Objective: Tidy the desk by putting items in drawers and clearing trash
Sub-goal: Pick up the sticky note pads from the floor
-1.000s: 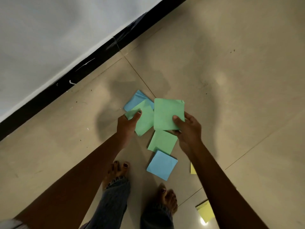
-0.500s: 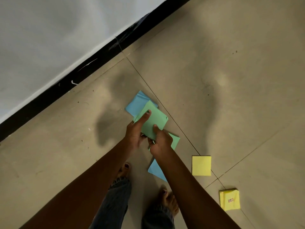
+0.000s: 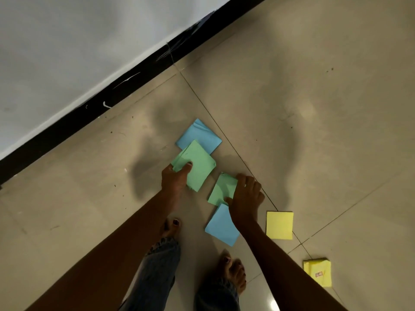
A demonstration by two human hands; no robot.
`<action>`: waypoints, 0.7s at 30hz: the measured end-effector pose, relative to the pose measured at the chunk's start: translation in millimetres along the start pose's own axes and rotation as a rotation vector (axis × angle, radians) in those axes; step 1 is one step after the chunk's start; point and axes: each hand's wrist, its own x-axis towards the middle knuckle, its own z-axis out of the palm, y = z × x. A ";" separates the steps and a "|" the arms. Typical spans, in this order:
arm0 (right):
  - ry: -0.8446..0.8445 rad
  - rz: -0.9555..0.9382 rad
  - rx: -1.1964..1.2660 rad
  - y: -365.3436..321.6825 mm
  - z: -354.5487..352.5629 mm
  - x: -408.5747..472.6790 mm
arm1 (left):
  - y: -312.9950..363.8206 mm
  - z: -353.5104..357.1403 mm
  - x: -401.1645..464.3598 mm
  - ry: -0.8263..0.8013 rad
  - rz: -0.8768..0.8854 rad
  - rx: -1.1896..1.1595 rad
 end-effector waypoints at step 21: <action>-0.442 -0.119 0.351 43.1 -25.1 -38.8 | -3.8 -18.7 -22.7 -0.103 0.043 0.124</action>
